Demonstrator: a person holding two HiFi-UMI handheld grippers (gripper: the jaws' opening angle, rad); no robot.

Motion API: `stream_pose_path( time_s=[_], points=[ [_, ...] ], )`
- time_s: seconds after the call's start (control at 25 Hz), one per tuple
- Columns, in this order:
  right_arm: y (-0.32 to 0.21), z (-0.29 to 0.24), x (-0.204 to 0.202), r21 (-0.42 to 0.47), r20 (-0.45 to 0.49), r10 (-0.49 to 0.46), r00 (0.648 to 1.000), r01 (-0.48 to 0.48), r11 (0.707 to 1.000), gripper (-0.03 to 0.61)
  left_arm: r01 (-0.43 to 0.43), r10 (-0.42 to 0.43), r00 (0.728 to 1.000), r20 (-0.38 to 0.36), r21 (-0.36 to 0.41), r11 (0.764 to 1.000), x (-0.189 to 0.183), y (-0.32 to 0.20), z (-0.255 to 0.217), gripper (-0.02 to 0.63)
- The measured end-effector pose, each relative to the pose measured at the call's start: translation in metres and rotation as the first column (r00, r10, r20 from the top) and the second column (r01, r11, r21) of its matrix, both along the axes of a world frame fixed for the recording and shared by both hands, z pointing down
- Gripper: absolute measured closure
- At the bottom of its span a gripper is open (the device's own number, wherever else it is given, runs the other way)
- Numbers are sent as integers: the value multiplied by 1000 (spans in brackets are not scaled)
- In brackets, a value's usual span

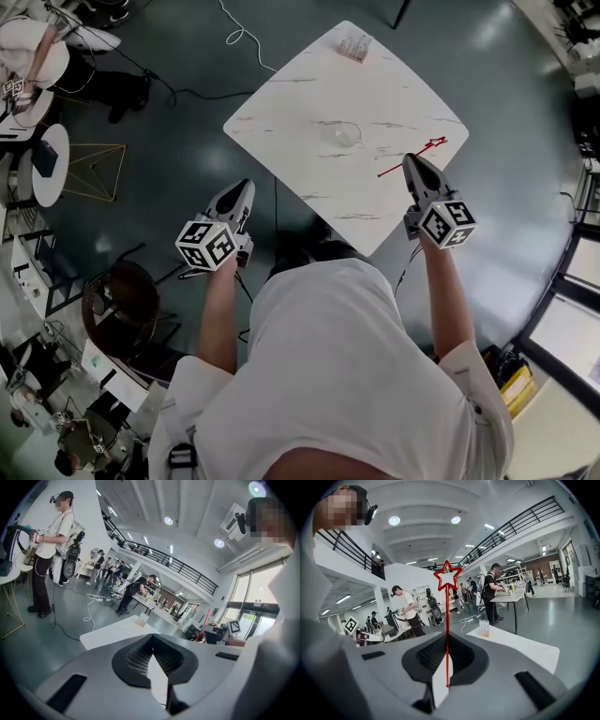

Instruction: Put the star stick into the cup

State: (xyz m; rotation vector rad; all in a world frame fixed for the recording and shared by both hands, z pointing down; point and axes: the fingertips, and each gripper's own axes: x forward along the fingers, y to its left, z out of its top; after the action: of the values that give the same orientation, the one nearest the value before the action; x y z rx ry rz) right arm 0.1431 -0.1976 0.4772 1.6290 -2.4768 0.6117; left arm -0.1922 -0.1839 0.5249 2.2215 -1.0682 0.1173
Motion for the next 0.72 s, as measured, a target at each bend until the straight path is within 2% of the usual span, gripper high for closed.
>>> stream_pose_path(
  time_s=[0.32, 0.72],
  points=[
    [-61, 32, 3, -30, 20, -58, 998, 59, 998, 551, 85, -85, 996, 16, -35, 996, 4, -9, 14, 600],
    [-118, 91, -13, -62, 39, -128, 991, 130, 990, 551, 124, -121, 992, 36, -97, 988, 22, -9, 36, 600]
  ],
)
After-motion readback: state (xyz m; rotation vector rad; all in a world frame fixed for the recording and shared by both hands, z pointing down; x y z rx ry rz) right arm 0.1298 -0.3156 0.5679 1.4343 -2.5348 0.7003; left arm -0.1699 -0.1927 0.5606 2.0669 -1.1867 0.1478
